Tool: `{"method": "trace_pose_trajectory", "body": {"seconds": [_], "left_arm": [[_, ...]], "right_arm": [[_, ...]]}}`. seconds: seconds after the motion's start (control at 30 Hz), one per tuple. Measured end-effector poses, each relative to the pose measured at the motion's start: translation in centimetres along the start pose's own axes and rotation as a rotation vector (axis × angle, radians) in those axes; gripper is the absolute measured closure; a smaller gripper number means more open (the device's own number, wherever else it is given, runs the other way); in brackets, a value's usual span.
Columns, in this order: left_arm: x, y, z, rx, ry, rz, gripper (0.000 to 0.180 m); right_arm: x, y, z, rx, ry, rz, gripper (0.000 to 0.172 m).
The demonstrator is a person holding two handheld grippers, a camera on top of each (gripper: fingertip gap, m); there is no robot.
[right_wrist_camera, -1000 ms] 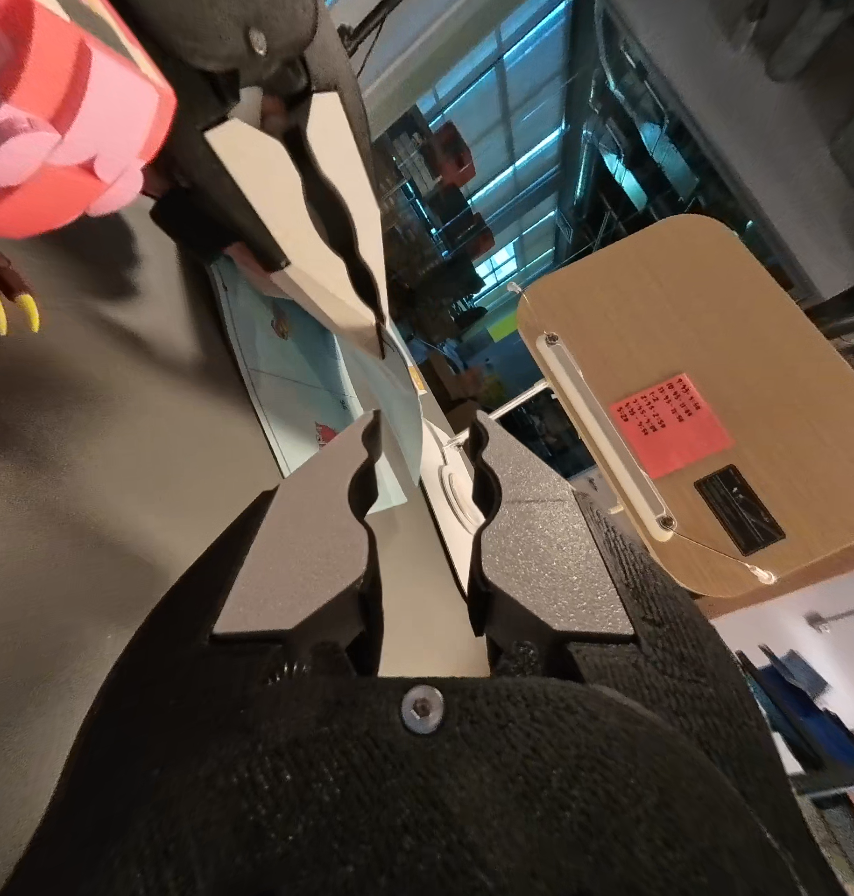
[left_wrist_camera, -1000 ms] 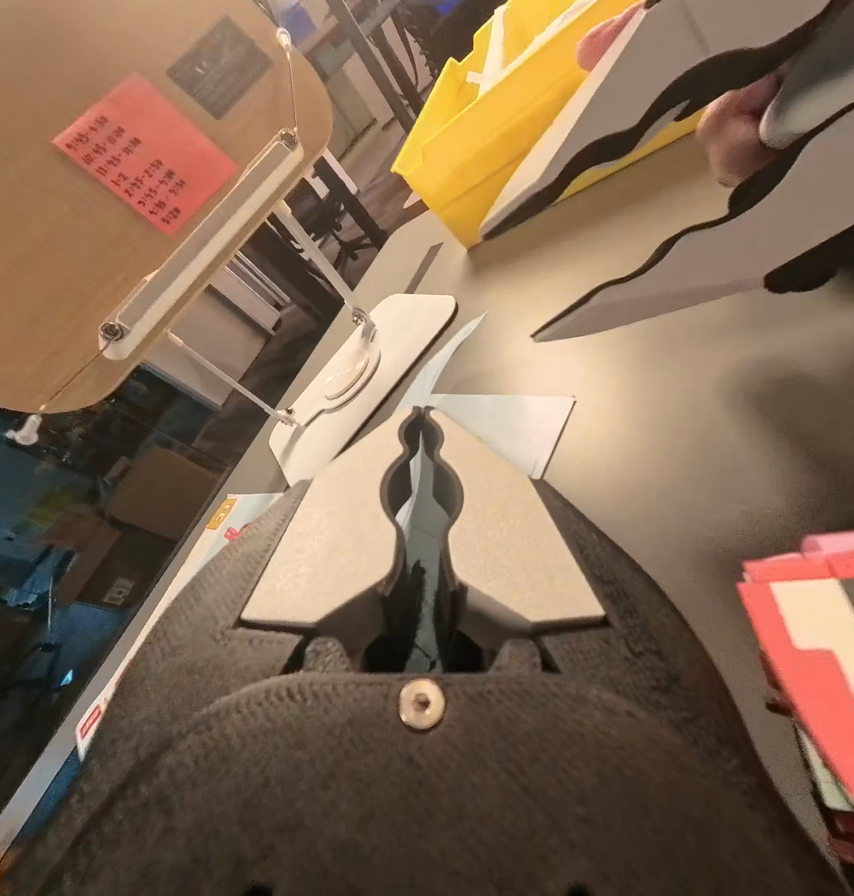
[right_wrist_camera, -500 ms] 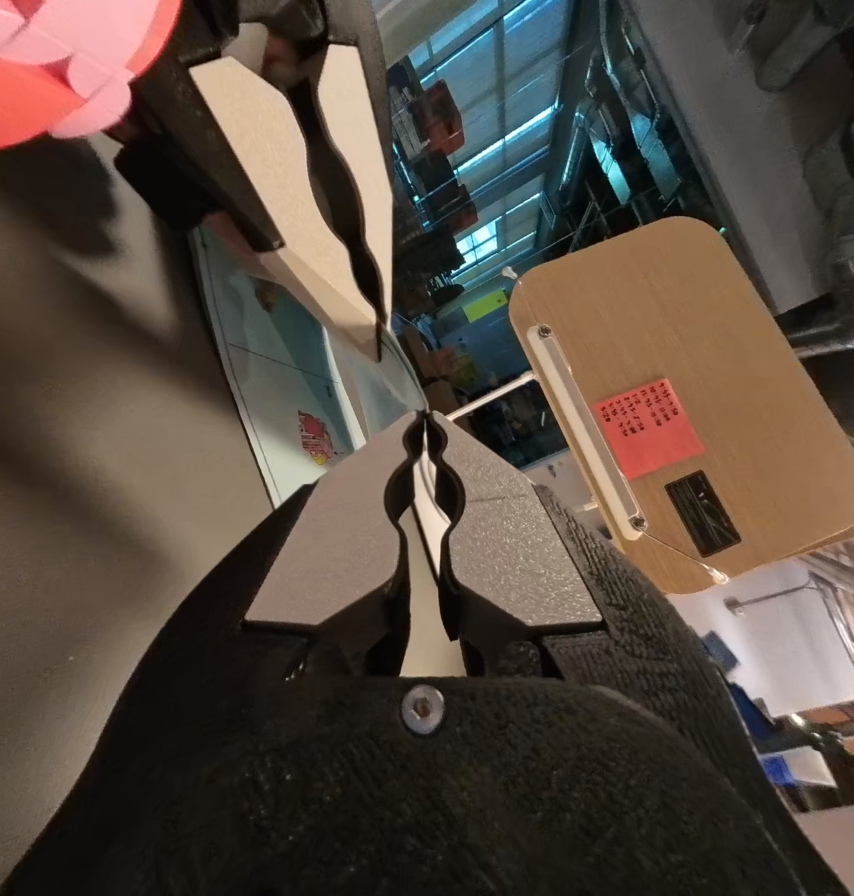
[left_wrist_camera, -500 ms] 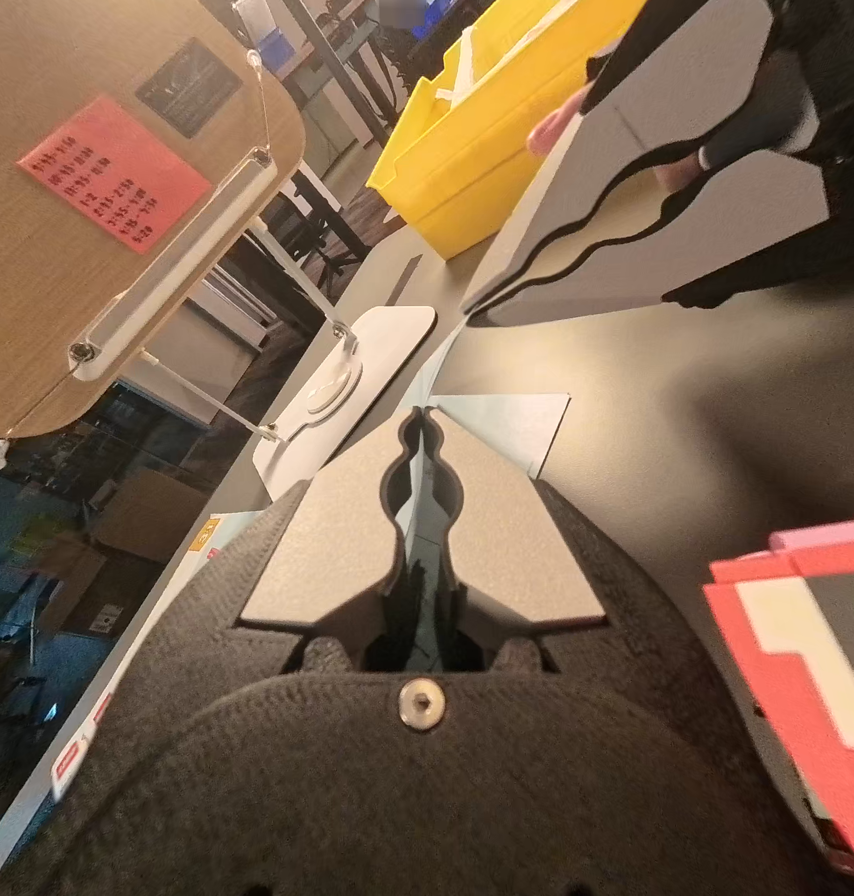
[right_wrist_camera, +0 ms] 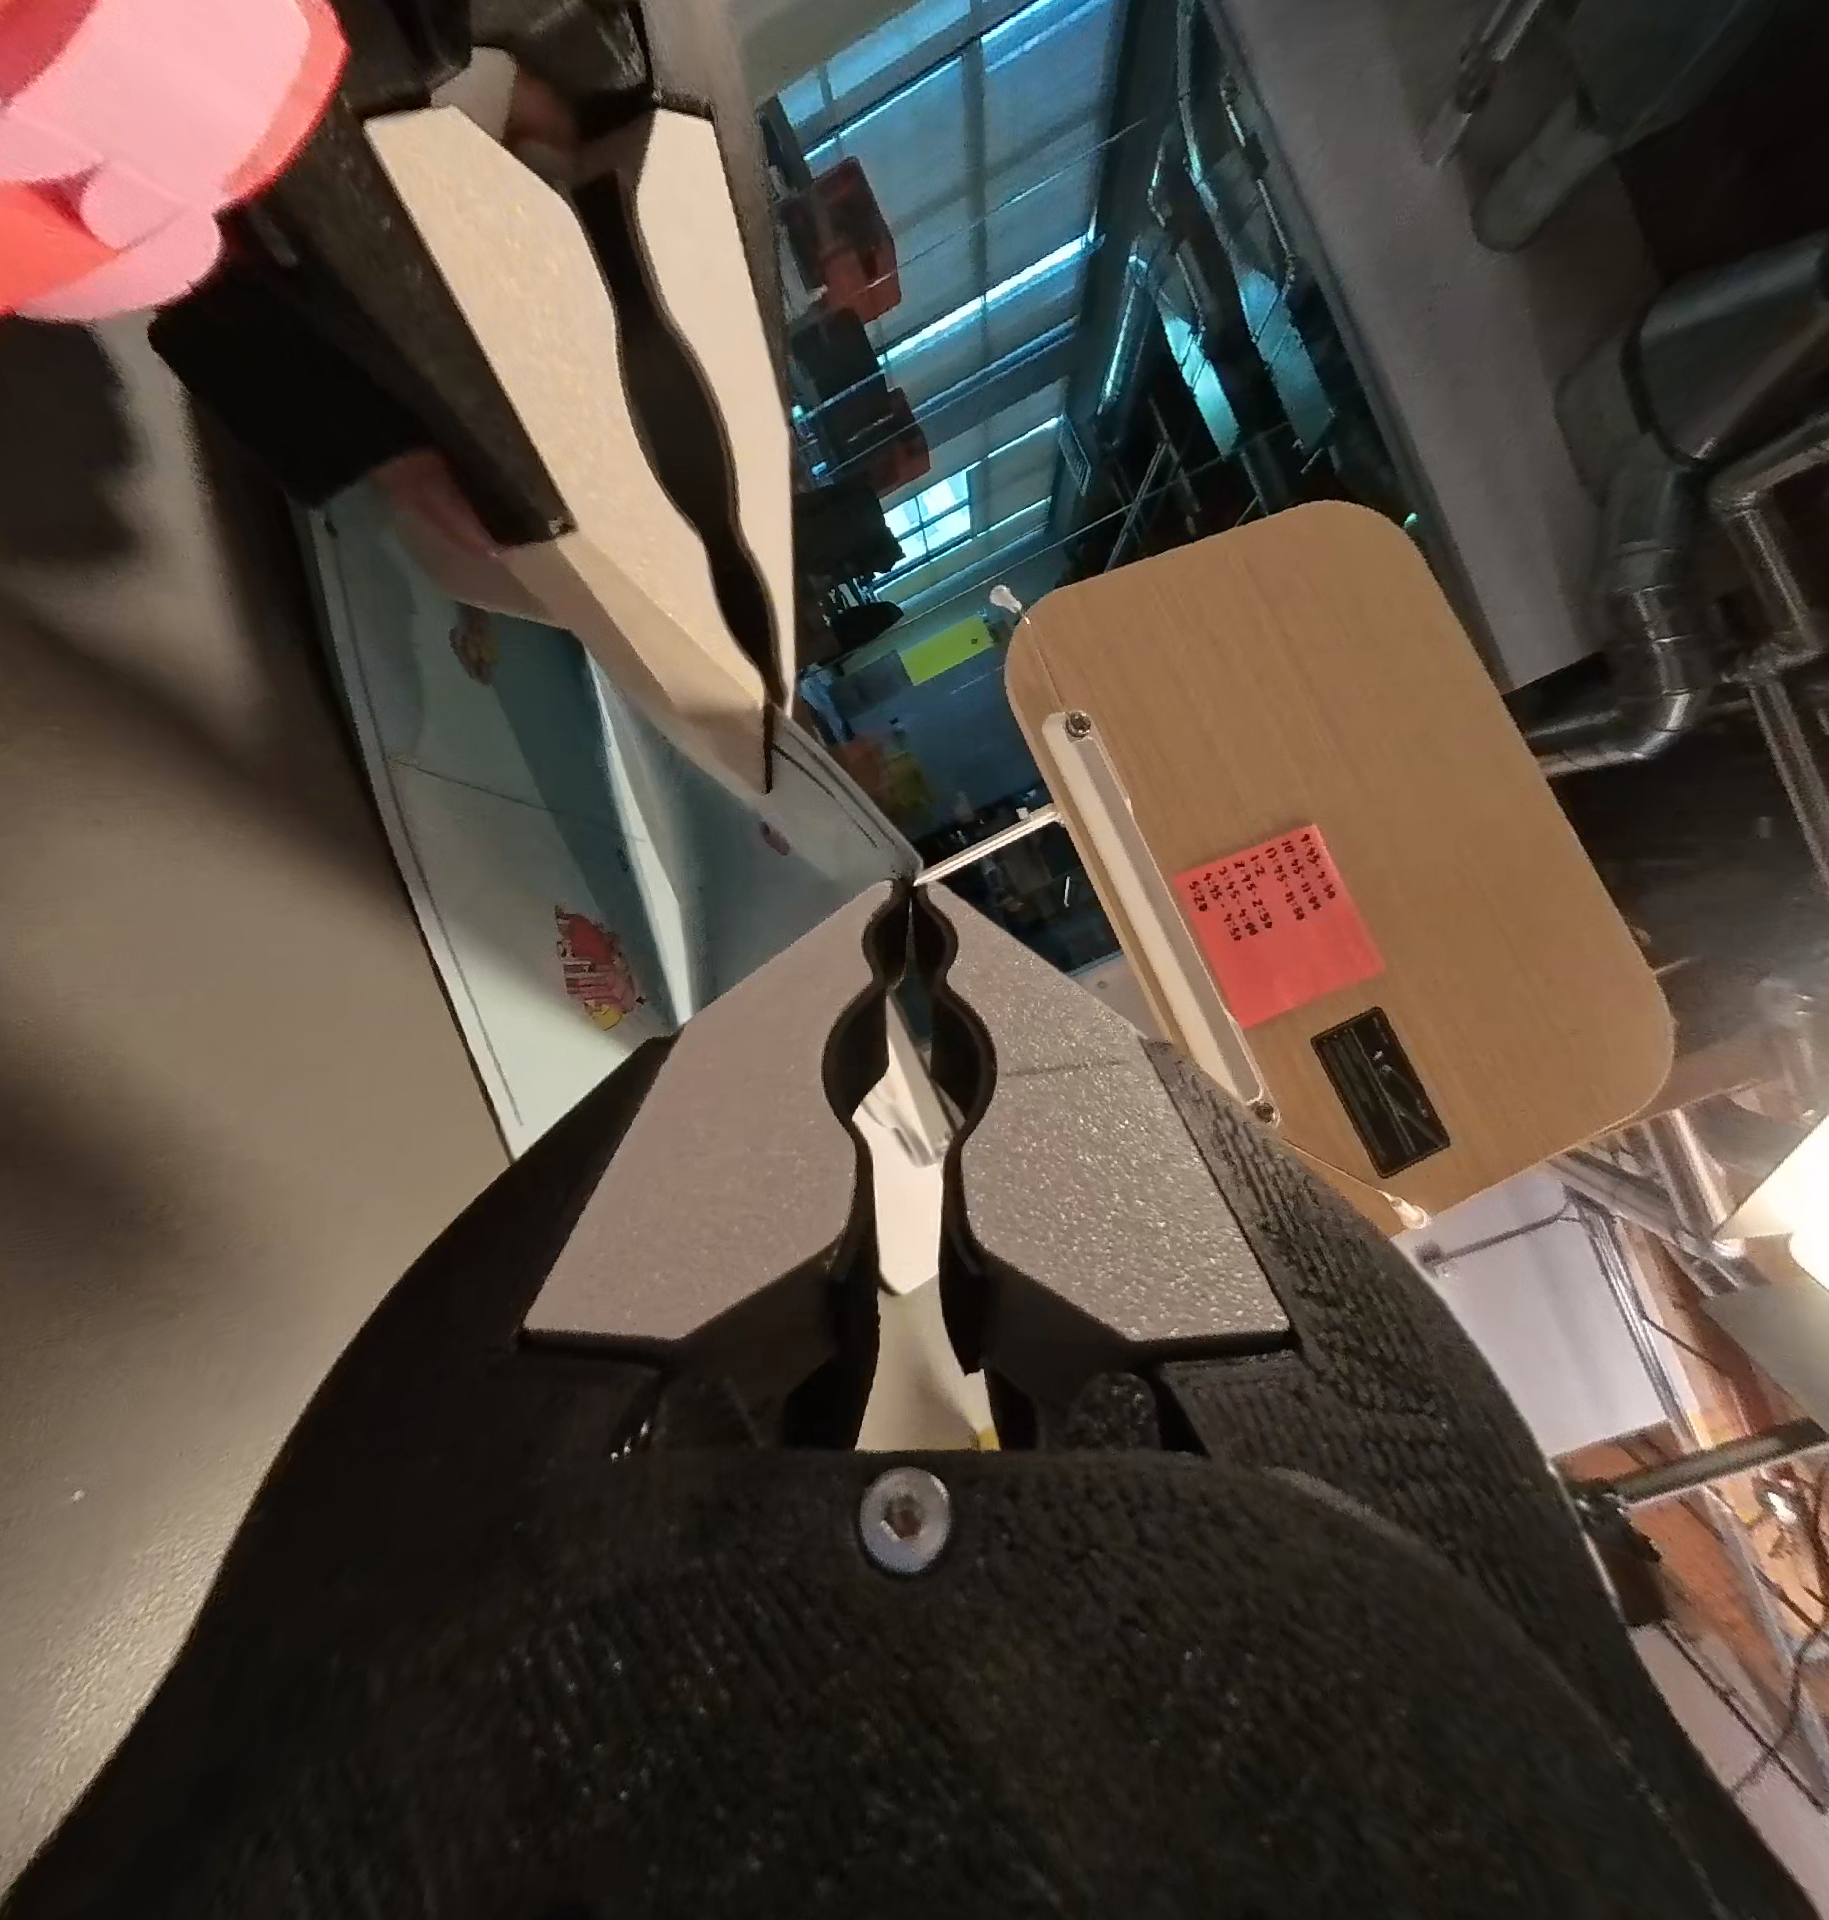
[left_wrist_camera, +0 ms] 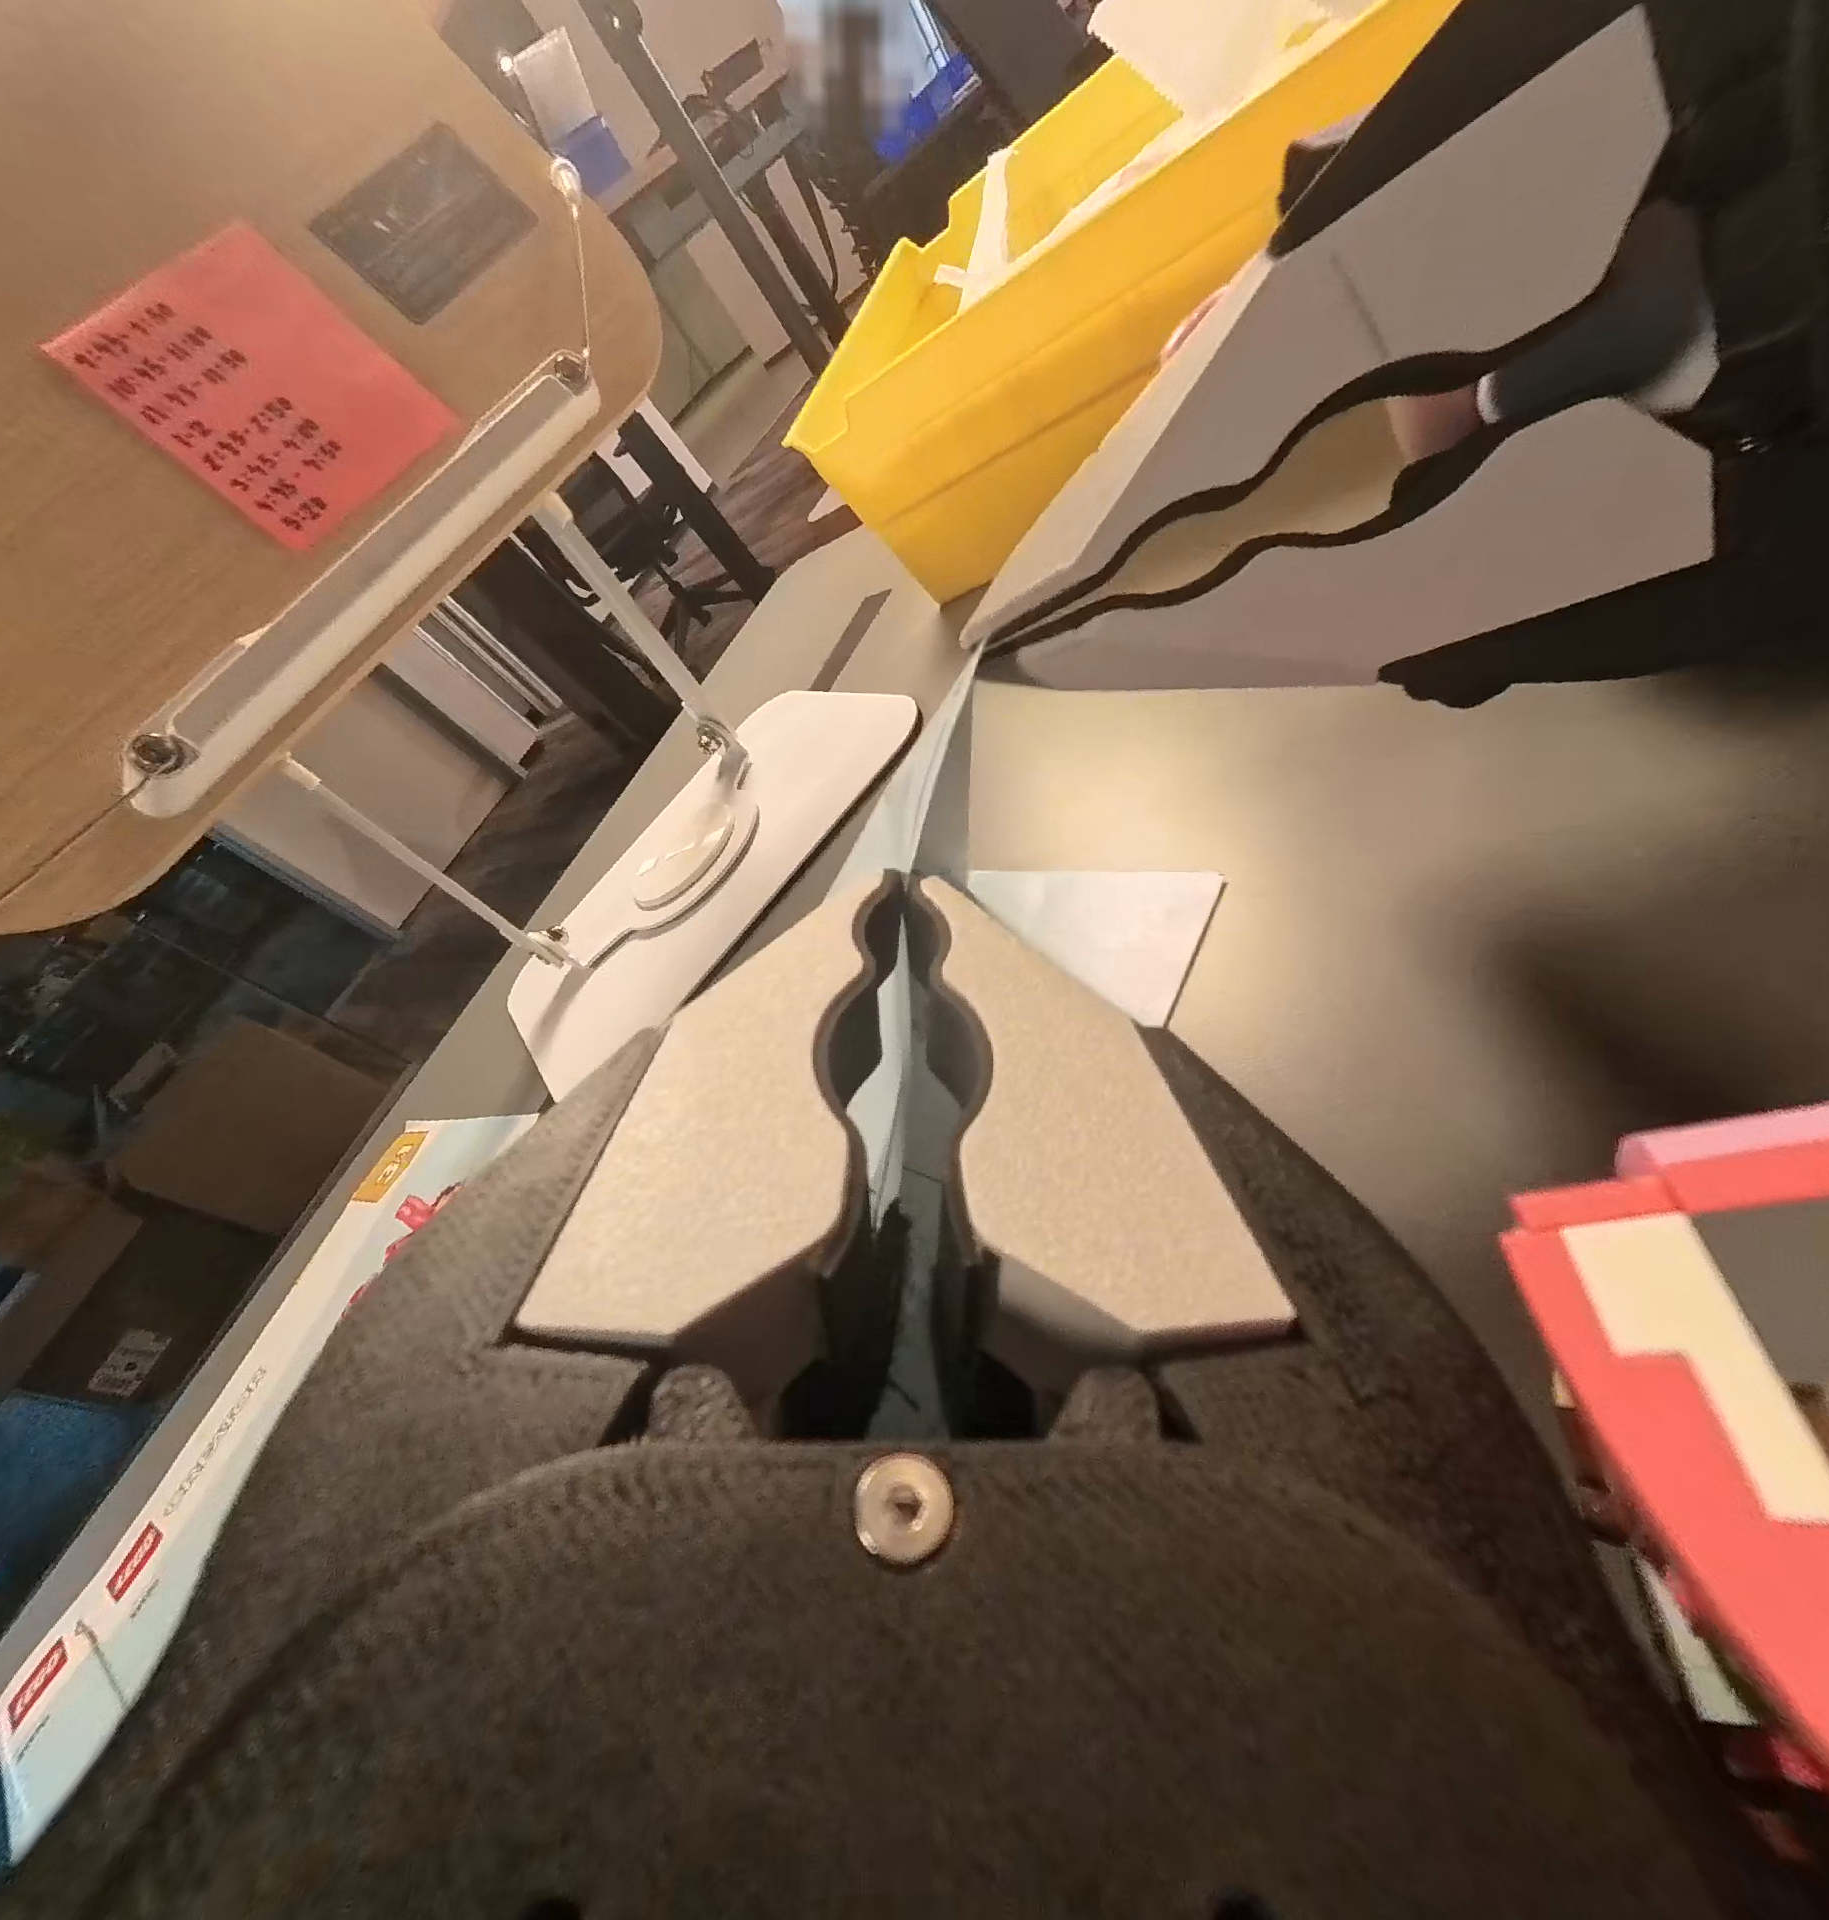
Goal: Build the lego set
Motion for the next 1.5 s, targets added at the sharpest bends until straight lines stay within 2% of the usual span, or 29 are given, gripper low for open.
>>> {"method": "trace_pose_trajectory", "body": {"seconds": [0.47,1.1,1.5], "left_arm": [[0.0,0.1,0.1,-0.007,-0.017,0.027,0.18],[0.9,0.3,0.6,0.019,-0.078,0.019,0.18],[0.7,1.0,0.7,0.042,-0.081,0.077,0.18]], "right_arm": [[0.3,0.0,0.0,-0.015,0.001,0.037,0.172],[1.4,-1.0,0.1,-0.092,-0.017,-0.008,0.172],[1.3,-0.2,0.1,-0.07,-0.026,0.079,0.172]]}}
Point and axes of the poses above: each gripper's, where its closed fingertips meet, z back along the fingers, x out of its top, y = z × x across the jaws, the point moved 2 cm from there along z, back along the fingers, and after that the axes turned 9 degrees about -z, right-handed, at the moved point
